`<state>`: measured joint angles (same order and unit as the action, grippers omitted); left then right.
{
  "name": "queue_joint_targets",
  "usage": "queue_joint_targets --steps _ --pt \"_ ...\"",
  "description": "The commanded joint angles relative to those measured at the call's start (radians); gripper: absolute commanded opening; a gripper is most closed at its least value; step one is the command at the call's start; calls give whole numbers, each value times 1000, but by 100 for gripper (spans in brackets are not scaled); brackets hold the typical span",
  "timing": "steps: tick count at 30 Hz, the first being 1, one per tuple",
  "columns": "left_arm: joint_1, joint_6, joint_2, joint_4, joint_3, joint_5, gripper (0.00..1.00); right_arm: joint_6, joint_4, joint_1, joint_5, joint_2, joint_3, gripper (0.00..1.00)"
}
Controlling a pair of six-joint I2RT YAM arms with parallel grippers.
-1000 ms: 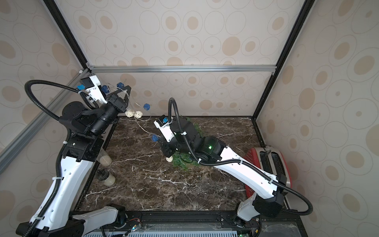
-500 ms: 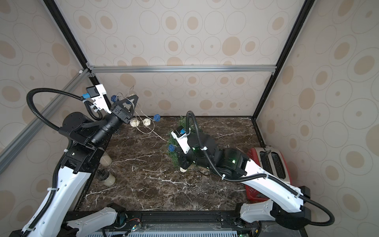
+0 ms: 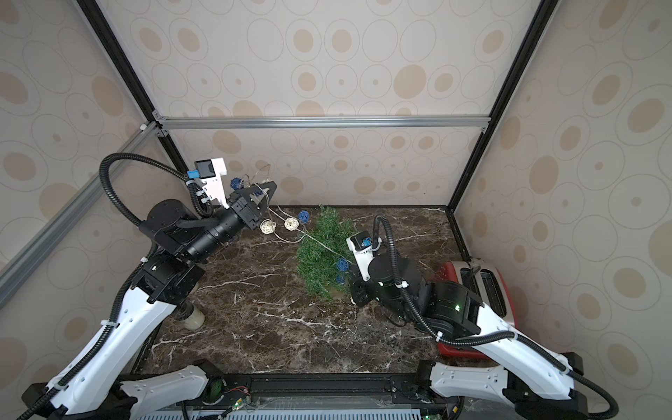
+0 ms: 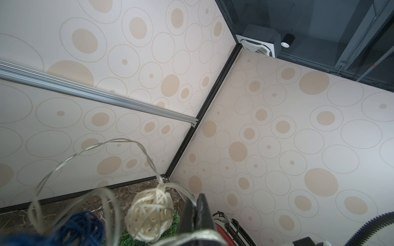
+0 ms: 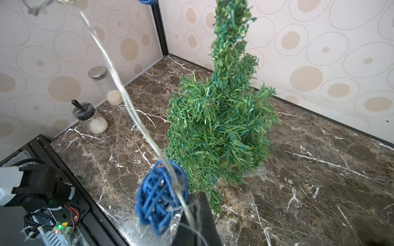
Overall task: Remove string lights from the small christmas tree
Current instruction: Remove the light string from the Christmas tree.
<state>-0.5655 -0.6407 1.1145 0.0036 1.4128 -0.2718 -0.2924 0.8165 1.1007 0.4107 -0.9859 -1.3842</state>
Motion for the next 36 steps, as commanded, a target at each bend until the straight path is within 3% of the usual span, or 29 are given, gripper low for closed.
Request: queue_joint_targets --steps 1,7,13,21,26,36 --pt "-19 50 -11 -6 52 34 0 -39 30 9 -66 24 -7 0" --pt "-19 76 -36 -37 69 54 0 -92 -33 35 -442 -114 -25 0" --pt "-19 102 -61 -69 69 89 0 -128 -38 90 -454 -220 -38 0" --pt "-19 105 -53 -85 72 75 0 -278 79 170 -249 -166 13 0" --pt "-20 105 -47 -83 74 60 0 -388 221 235 -56 -87 35 0" --pt "-23 63 10 -62 122 7 0 -434 454 233 494 -3 -28 0"
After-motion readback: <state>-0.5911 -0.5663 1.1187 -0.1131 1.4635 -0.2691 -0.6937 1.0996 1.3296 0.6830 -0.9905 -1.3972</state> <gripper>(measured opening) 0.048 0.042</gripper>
